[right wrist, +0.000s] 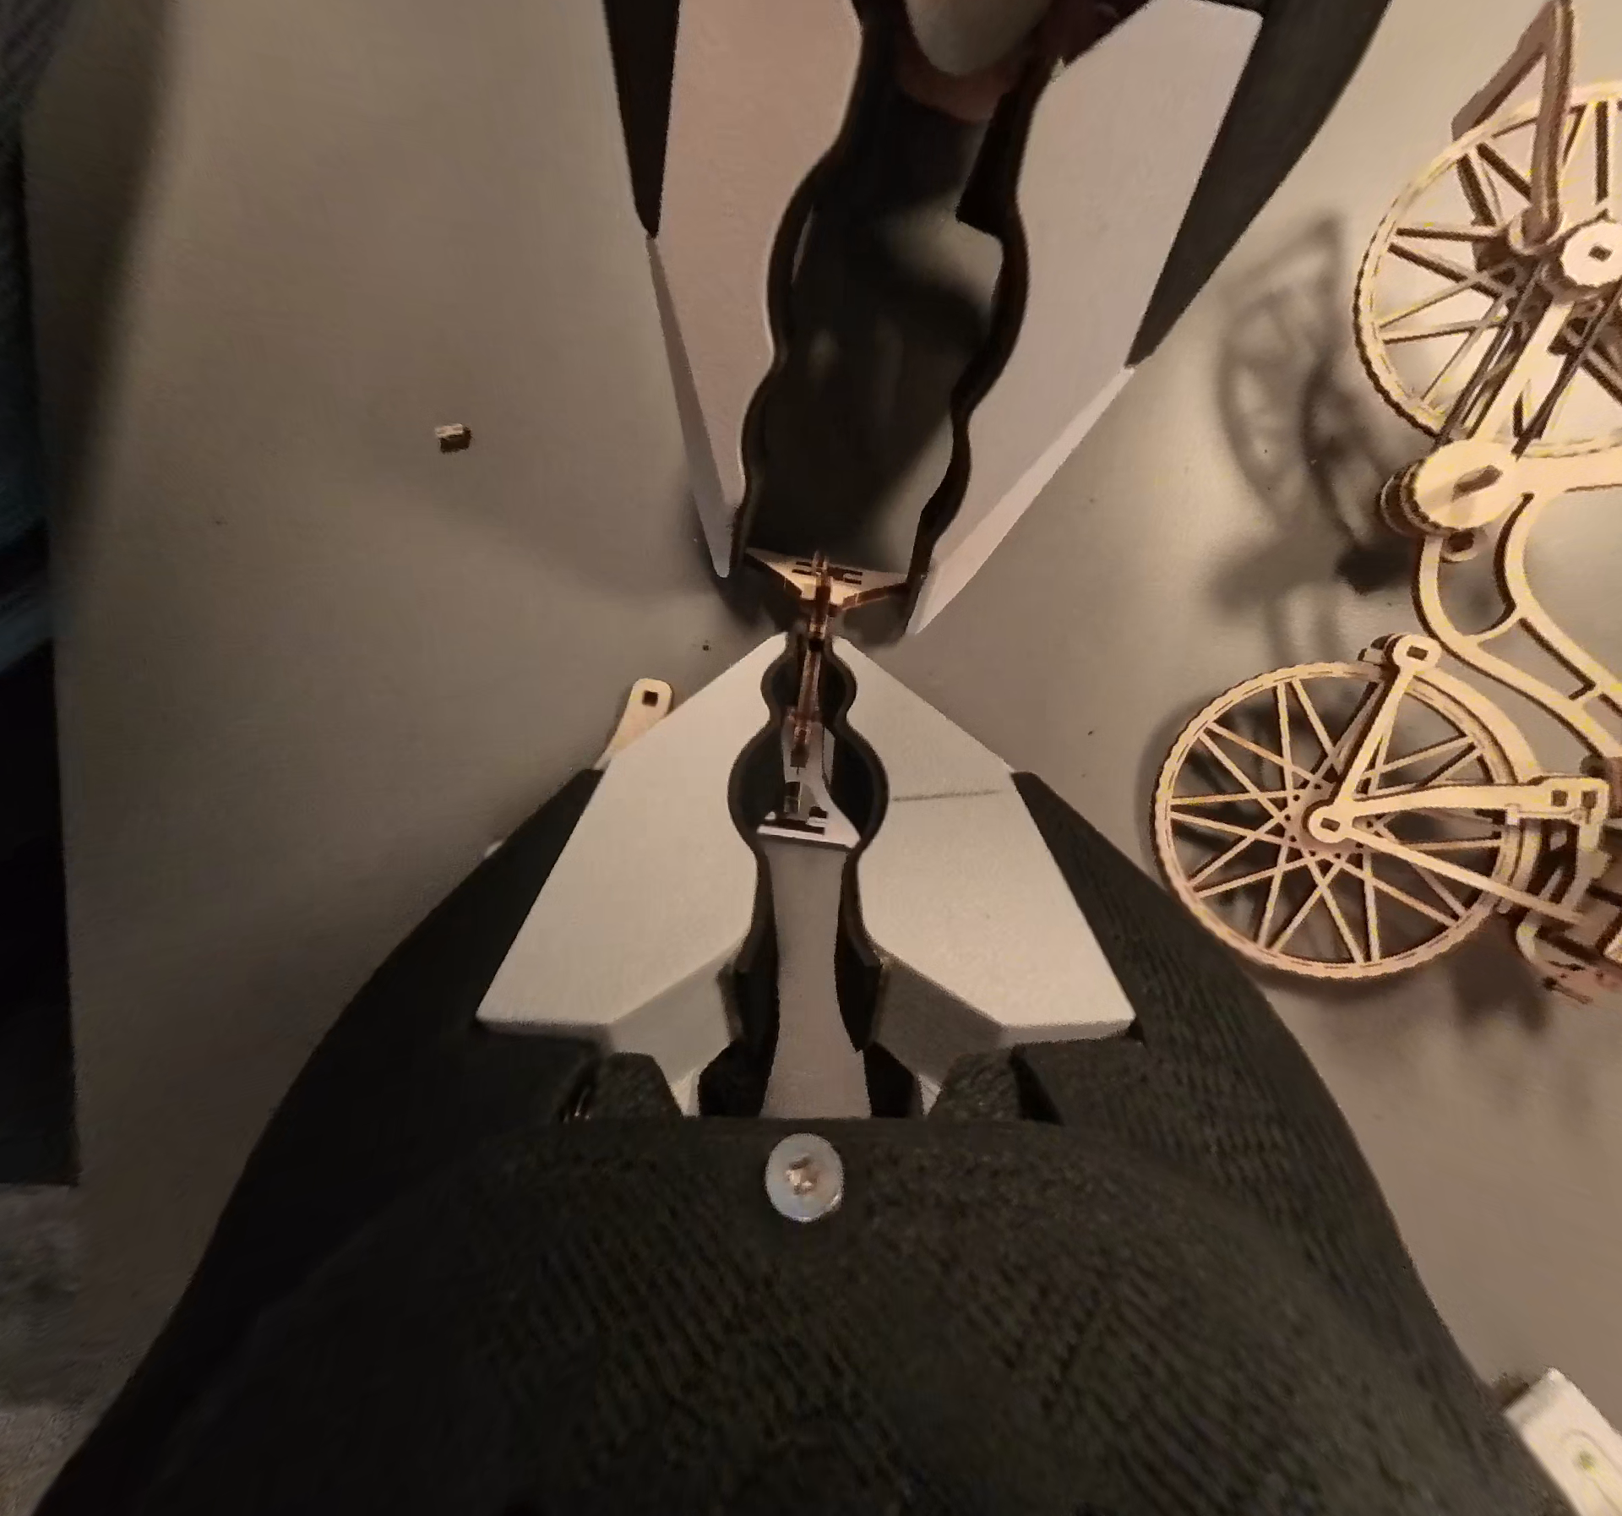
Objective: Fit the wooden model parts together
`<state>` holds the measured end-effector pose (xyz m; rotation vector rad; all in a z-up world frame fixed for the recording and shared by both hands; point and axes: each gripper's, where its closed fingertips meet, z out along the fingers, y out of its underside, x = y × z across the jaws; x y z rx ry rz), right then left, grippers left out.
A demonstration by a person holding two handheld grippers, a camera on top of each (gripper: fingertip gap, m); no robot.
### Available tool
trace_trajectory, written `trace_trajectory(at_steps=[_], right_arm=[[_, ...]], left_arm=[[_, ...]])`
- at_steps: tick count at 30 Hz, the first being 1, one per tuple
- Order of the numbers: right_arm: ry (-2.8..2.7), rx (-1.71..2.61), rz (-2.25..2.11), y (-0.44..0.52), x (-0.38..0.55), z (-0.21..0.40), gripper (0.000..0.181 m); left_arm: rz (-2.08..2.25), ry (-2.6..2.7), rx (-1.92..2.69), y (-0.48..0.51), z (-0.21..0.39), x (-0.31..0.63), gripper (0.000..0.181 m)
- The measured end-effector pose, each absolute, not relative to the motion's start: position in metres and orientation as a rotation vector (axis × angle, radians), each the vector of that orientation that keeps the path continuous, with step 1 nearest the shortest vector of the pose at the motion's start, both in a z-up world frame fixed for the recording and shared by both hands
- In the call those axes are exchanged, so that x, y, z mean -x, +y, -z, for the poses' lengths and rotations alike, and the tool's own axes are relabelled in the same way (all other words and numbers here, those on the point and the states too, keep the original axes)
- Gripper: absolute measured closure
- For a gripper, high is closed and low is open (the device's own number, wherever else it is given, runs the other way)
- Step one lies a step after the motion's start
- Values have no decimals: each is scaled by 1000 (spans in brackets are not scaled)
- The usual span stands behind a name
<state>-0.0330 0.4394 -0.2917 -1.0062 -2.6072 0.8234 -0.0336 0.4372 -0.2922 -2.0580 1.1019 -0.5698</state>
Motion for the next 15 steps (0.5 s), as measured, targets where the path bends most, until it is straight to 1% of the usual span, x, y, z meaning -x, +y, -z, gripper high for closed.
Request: trace_trajectory(at_steps=[7, 15], right_arm=[[-2636, 949, -822, 441, 33, 292, 180], [-2631, 1025, -864, 439, 36, 290, 180]], left_arm=[[548, 1090, 2059, 438, 292, 34, 142], [548, 1066, 2072, 439, 292, 35, 142]])
